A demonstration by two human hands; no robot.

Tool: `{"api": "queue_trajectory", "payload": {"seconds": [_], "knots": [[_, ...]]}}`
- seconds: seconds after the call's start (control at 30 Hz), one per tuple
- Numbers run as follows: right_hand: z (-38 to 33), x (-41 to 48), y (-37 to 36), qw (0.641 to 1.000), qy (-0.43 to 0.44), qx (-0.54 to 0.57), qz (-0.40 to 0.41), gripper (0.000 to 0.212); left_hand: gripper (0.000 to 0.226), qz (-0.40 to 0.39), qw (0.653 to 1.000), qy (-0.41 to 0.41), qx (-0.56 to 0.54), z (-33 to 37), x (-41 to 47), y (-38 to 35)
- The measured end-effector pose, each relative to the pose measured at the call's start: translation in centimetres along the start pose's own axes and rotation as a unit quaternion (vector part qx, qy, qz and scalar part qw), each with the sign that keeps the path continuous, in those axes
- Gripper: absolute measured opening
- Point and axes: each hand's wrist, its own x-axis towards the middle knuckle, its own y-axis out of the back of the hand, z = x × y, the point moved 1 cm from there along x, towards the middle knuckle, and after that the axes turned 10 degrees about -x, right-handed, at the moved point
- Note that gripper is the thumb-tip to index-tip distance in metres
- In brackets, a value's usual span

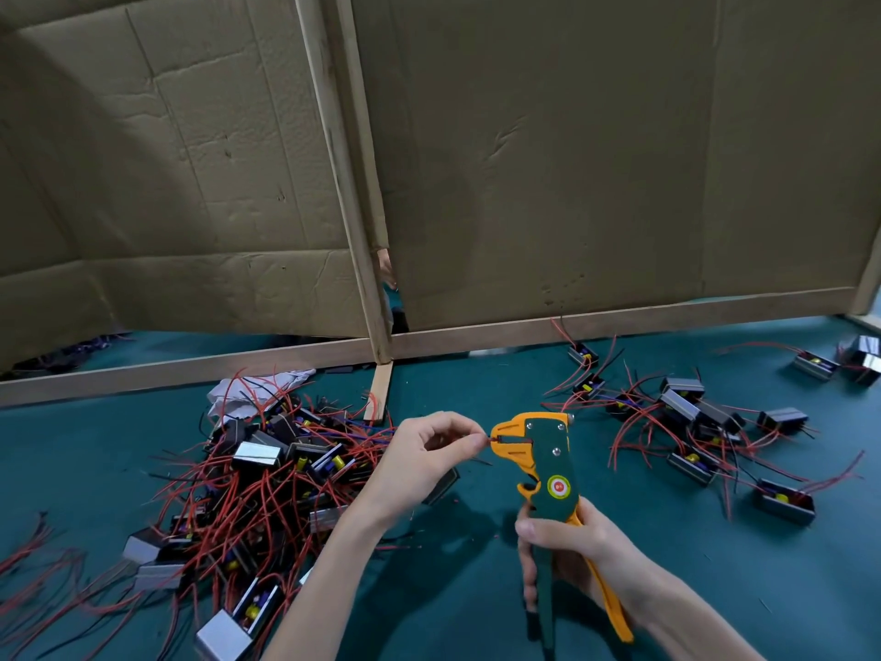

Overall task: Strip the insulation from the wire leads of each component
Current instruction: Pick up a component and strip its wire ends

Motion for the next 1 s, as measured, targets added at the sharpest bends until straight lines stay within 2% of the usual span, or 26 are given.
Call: {"api": "queue_trajectory", "payload": {"seconds": [0.13, 0.2, 0.27, 0.37, 0.43, 0.47, 0.6, 0.7, 0.83, 1.0], "knots": [[0.2, -0.1, -1.0, 0.998, -0.018, -0.013, 0.058, 0.031, 0.007, -0.007, 1.000, 0.007, -0.017, 0.0, 0.0, 0.2], [0.6, 0.1, -1.5, 0.992, -0.020, -0.038, 0.115, 0.040, 0.006, -0.001, 1.000, 0.009, -0.009, -0.1, 0.0, 0.3], [0.8, 0.3, -1.5, 0.990, -0.011, -0.045, 0.135, 0.044, 0.015, 0.007, 1.000, 0.019, 0.006, -0.3, 0.0, 0.2], [0.1, 0.2, -1.4, 0.998, 0.028, 0.044, 0.041, 0.031, 0.031, 0.042, 0.998, 0.026, -0.037, -0.4, 0.0, 0.0], [-0.3, 0.3, -0.9, 0.994, 0.050, 0.093, 0.008, 0.030, 0.020, 0.083, 0.995, 0.001, -0.050, -0.4, 0.2, 0.3], [-0.3, 0.3, -0.7, 0.994, 0.059, 0.096, 0.006, 0.031, 0.015, 0.100, 0.994, -0.016, -0.050, -0.3, 0.2, 0.4], [-0.4, 0.4, 0.3, 0.992, 0.070, 0.093, 0.045, 0.033, 0.029, 0.116, 0.990, -0.038, -0.067, 0.0, 0.4, 0.8], [-0.6, 0.3, 0.6, 0.993, 0.063, 0.087, 0.058, 0.033, 0.029, 0.112, 0.990, -0.039, -0.073, 0.2, 0.3, 0.7], [-0.6, 0.2, 0.6, 0.997, 0.046, 0.059, 0.032, 0.032, 0.019, 0.088, 0.994, -0.031, -0.060, 0.5, 0.1, 0.3], [-0.4, 0.1, 0.4, 0.999, 0.023, 0.040, -0.009, 0.032, 0.019, 0.082, 0.995, -0.037, -0.045, 0.8, -0.1, 0.0]]}}
